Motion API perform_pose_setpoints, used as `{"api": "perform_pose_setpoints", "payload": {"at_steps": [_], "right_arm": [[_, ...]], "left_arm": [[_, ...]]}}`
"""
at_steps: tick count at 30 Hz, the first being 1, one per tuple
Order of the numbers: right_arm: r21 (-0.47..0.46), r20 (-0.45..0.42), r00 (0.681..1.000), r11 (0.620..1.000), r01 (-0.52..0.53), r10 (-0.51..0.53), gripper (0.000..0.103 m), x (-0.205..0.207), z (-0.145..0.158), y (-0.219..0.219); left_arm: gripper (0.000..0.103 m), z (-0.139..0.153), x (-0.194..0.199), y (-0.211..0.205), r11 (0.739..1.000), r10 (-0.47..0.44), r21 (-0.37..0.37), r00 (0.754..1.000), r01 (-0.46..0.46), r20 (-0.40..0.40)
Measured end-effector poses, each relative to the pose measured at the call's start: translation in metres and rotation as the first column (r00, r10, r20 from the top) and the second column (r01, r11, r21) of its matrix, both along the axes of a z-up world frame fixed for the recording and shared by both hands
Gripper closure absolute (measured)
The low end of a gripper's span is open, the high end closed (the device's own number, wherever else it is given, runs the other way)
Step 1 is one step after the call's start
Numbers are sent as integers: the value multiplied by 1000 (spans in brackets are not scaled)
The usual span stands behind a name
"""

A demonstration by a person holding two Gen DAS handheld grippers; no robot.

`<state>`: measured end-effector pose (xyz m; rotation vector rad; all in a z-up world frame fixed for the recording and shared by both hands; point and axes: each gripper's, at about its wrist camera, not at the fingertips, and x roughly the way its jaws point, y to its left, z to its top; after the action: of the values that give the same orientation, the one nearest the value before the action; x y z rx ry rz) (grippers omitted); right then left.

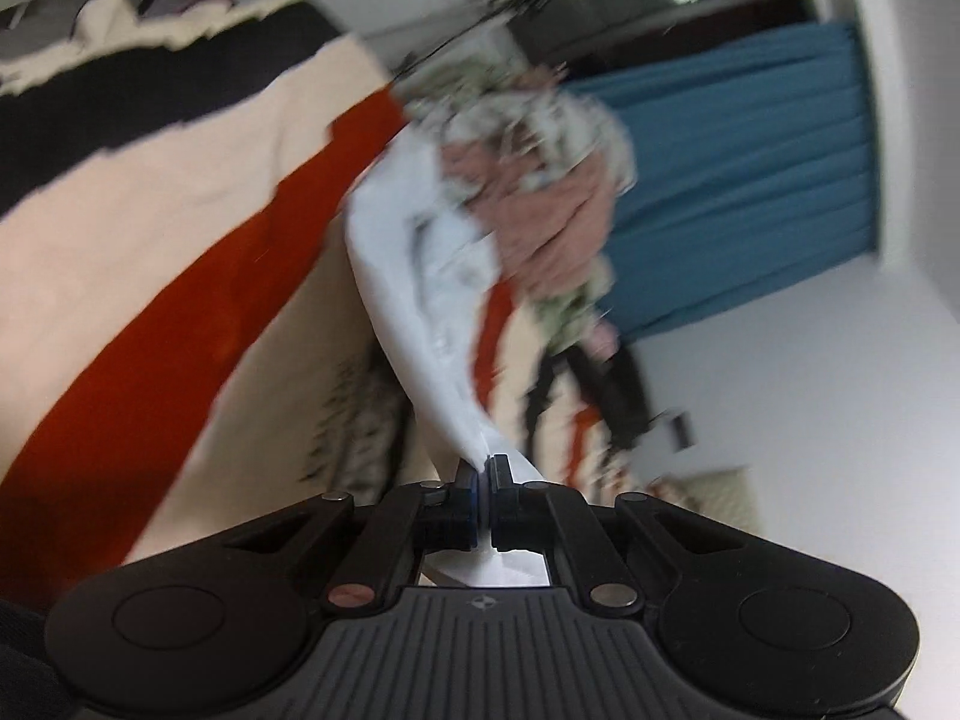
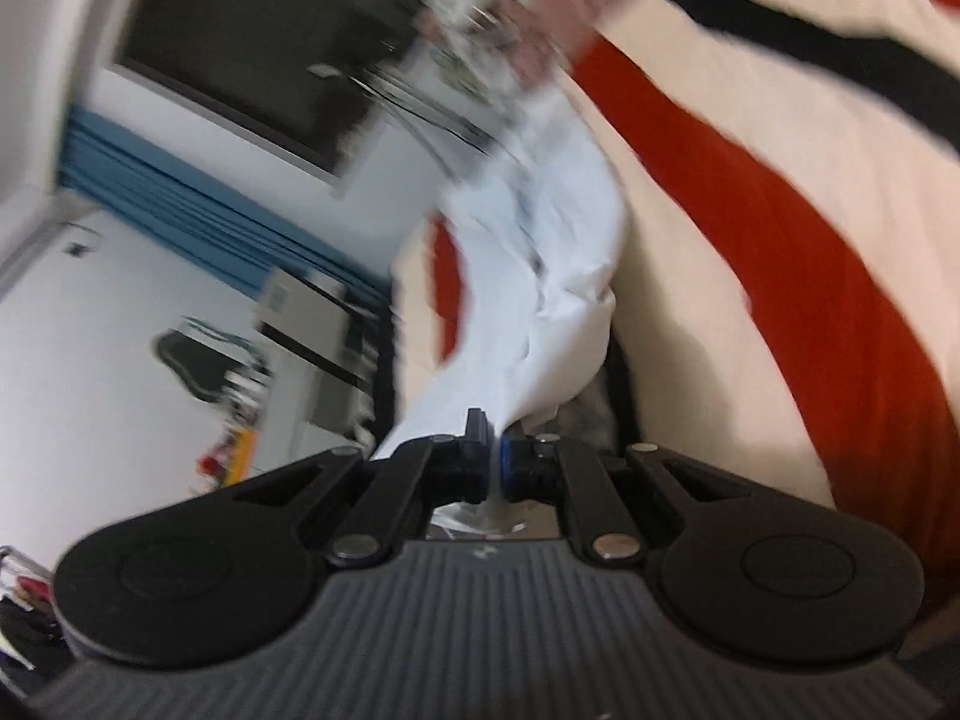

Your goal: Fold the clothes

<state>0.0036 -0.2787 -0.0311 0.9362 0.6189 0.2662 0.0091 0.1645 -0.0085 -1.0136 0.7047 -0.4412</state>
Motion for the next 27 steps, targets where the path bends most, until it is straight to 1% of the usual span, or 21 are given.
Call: {"api": "perform_pose_setpoints", "payload": {"at_steps": [1,2,4,5,7,9,11,13,17,19,20,22,24,27], "right_arm": [[-3,25,1000,1000,-5,5,96,-4,11,-3],[-7,46,999,1000,-11,11,96,-9,19,-6],[-25,79,997,999,-21,23,96,-24,30,-10],[-31,84,996,999,-28,31,96,-34,30,-13],[-32,79,996,999,-40,42,96,-56,23,-17],[2,49,998,999,-37,37,96,-76,5,-19],[57,2,1000,998,-18,18,96,-84,-15,-21],[89,-30,1000,996,5,-2,96,-79,-31,-22],[107,-70,995,991,75,-67,96,-31,-38,-23],[111,-87,990,987,117,-107,96,-2,-36,-27],[107,-93,988,985,135,-125,96,14,-34,-29],[77,-92,985,985,155,-147,96,51,-29,-28],[64,-109,980,983,172,-164,96,88,-29,-28],[29,-109,980,985,168,-164,96,136,-36,-23]], "left_arm": [[100,8,-8,3,999,5,-36,1000,-4,18],[100,12,-16,4,999,5,-50,1000,-3,30],[101,14,-36,3,999,-2,-47,999,4,36],[101,9,-49,3,999,-8,-48,1000,9,25],[101,-4,-73,5,999,-14,-48,1000,13,-21],[101,-20,-95,8,999,11,-32,996,-14,-83],[101,-24,-87,5,999,38,-12,993,-39,-113],[101,-27,-78,1,998,64,9,988,-63,-139],[101,-12,-20,-10,994,103,52,986,-97,-134],[101,-5,16,-18,992,109,79,990,-102,-94],[101,-1,33,-24,987,121,112,990,-113,-70],[101,6,70,-39,965,147,220,989,-139,-20],[101,5,97,-50,937,181,302,983,-177,15],[101,-8,136,-63,902,195,384,979,-200,54]]}}
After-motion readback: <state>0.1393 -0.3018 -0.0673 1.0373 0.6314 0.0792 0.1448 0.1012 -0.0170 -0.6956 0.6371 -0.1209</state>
